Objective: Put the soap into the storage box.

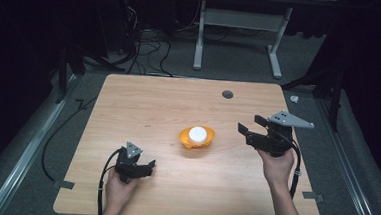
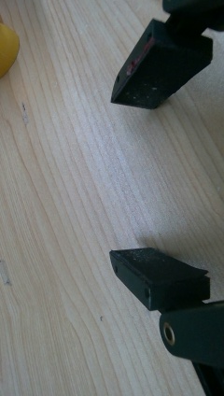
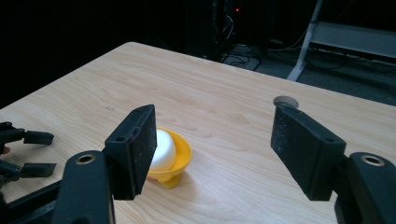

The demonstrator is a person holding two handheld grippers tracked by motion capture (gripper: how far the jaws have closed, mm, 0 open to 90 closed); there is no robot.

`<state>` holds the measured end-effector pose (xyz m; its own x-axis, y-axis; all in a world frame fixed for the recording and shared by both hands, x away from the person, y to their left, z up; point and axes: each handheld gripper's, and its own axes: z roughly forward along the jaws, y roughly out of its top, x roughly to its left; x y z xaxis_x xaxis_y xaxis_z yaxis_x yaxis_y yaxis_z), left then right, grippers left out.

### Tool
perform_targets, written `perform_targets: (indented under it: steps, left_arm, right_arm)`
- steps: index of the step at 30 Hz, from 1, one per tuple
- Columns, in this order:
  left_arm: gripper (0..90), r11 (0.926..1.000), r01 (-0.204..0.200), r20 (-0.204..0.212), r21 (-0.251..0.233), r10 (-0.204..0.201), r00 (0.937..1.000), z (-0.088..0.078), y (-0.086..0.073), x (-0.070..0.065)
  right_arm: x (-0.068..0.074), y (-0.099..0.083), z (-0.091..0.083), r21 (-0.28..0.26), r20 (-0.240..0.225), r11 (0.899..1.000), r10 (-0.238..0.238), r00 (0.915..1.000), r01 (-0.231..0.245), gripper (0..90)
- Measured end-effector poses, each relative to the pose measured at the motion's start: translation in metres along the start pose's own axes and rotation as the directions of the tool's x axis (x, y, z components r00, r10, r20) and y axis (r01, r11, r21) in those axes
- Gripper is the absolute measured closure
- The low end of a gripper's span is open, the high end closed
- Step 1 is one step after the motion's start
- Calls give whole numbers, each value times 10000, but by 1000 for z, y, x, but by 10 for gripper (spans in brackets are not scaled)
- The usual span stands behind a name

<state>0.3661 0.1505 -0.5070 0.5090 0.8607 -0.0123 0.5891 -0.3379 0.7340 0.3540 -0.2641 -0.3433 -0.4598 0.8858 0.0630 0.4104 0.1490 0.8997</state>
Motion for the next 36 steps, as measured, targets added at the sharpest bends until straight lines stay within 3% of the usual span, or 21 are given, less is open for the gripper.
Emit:
perform_targets:
  steps: [19, 36]
  left_arm:
    - [209, 10000, 7, 2, 1, -7, 10000, 0, 0, 0]
    - [209, 10000, 4, -4, 0, -4, 10000, 0, 0, 0]
  right_arm:
    - [-24, -31, -27, -327, 540, 9968, 741, 9958, -724, 323]
    - [-35, -59, -36, -175, 877, 9932, 1164, 9893, -1153, 322]
